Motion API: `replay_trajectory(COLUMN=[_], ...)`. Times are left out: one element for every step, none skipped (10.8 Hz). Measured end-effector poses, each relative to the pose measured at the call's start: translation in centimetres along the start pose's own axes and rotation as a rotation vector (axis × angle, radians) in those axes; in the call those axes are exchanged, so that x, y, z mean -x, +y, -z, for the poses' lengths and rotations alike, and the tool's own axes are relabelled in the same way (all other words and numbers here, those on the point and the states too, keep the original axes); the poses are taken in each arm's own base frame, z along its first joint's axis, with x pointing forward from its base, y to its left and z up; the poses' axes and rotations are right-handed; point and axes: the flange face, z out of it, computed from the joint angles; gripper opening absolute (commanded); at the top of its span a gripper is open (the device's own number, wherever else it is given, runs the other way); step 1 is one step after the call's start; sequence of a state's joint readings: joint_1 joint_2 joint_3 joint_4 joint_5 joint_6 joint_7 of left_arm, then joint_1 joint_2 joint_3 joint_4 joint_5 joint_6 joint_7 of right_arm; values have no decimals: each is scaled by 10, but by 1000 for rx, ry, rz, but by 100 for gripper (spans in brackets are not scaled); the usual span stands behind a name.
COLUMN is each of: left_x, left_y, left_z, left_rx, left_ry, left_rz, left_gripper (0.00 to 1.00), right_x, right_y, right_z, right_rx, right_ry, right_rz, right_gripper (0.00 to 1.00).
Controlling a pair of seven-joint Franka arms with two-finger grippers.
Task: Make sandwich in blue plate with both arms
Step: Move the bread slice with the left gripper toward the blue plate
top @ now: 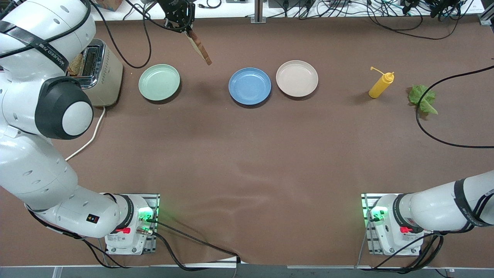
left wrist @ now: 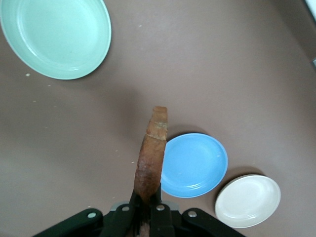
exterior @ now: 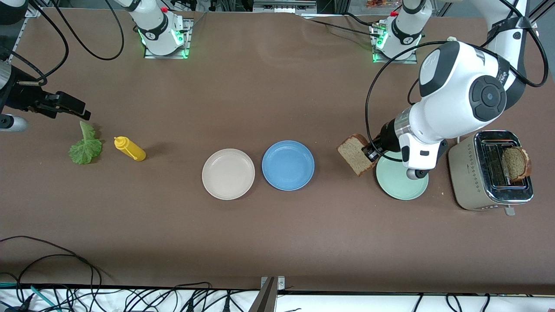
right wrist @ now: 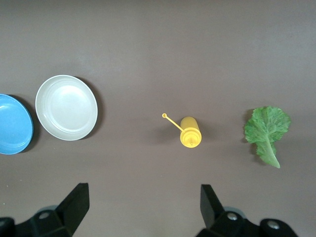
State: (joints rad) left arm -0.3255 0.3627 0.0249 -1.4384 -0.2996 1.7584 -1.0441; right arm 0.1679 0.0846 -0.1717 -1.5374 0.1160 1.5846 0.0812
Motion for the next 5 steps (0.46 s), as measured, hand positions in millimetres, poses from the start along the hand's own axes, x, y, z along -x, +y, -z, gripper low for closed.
replay_trajectory(left_x=[-2,-4,-7,-7,-1], left_y=[-4,-8,-11,-12,-12], left_z=[-1,-1,0,1,-3], left_rx=[-24,-36,-42,-50,-83], left_ry=[-13,-21,-25,-31,-16], left_rz=[-9,-7,-6,-23,-109], left_gripper=[0,0,0,0,0], right_x=[0,0,0,0,0], right_y=[0,0,0,0,0], right_z=[0,0,0,0,0], right_rx=[0,0,0,0,0], right_ry=[0,0,0,0,0], right_rz=[0,0,0,0,0], right_gripper=[100,100,100,100,100])
